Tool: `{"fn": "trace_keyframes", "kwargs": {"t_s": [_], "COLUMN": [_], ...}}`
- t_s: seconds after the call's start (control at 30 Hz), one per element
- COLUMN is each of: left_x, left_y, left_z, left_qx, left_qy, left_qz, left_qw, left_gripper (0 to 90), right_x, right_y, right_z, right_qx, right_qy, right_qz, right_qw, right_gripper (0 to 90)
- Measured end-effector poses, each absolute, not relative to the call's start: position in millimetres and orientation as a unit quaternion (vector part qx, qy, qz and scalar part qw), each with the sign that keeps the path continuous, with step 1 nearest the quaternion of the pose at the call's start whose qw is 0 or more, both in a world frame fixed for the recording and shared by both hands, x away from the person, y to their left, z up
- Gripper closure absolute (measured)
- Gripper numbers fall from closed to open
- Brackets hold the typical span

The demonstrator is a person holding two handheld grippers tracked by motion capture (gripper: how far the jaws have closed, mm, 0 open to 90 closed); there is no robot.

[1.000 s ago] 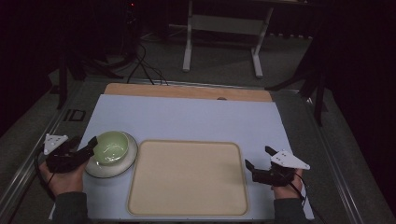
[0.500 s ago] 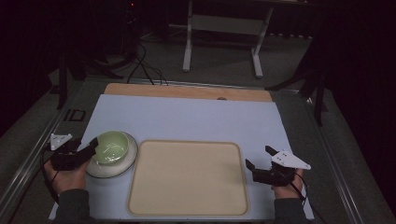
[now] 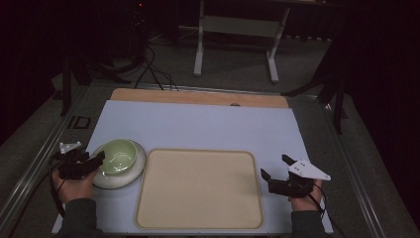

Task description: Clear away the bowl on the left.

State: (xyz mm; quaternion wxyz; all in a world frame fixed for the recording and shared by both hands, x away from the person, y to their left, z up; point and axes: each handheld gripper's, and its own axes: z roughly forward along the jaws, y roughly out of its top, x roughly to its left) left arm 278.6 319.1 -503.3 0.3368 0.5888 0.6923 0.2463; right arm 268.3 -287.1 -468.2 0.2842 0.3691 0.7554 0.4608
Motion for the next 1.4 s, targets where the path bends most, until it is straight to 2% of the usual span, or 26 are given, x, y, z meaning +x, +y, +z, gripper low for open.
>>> {"fn": "trace_keyframes", "kwargs": {"t_s": [0.13,0.37,0.6,0.77,1.03,1.4], "left_x": [280.6,284.0,285.9,289.6,291.2,290.6], "left_y": [316.6,313.9,316.1,319.7,327.2,328.6], "left_z": [-504.8,-506.8,-507.7,-511.0,-514.0,-512.9], "left_qx": [0.599,0.608,0.607,0.606,0.592,0.591], "left_qy": [0.692,0.690,0.692,0.692,0.700,0.707], "left_qz": [0.237,0.221,0.199,0.156,0.117,0.108], "left_qw": [0.326,0.324,0.337,0.360,0.382,0.374], "left_gripper": [55.0,64.8,68.3,70.8,73.0,80.9], "right_x": [268.2,268.3,268.3,268.4,268.4,268.5], "right_y": [-287.4,-287.4,-287.0,-286.7,-286.7,-286.8], "right_z": [-468.0,-468.0,-468.0,-468.0,-468.1,-467.9], "right_qx": [0.367,0.366,0.365,0.364,0.364,0.363], "right_qy": [0.755,0.756,0.756,0.757,0.757,0.758], "right_qz": [0.461,0.462,0.462,0.462,0.462,0.462], "right_qw": [0.285,0.286,0.285,0.285,0.285,0.284], "right_gripper": [9.5,9.5,9.5,9.5,9.5,9.5]}}
